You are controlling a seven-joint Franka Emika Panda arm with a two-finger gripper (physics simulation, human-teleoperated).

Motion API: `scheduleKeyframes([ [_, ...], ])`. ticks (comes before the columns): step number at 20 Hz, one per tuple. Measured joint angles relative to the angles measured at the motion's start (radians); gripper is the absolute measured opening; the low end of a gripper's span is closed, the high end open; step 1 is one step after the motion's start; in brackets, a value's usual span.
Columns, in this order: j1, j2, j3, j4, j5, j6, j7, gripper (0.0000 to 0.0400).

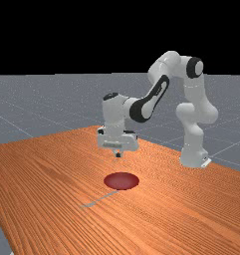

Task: Put the fork on the plate

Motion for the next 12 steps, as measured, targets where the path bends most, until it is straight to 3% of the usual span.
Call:
scheduleKeyframes([
  [3, 0.013, 0.013, -0.029, 0.022, 0.052, -0.045, 0.244, 0.0005],
  [12, 0.01, 0.074, -0.026, 0.081, 0.105, -0.048, 0.325, 0.0],
])
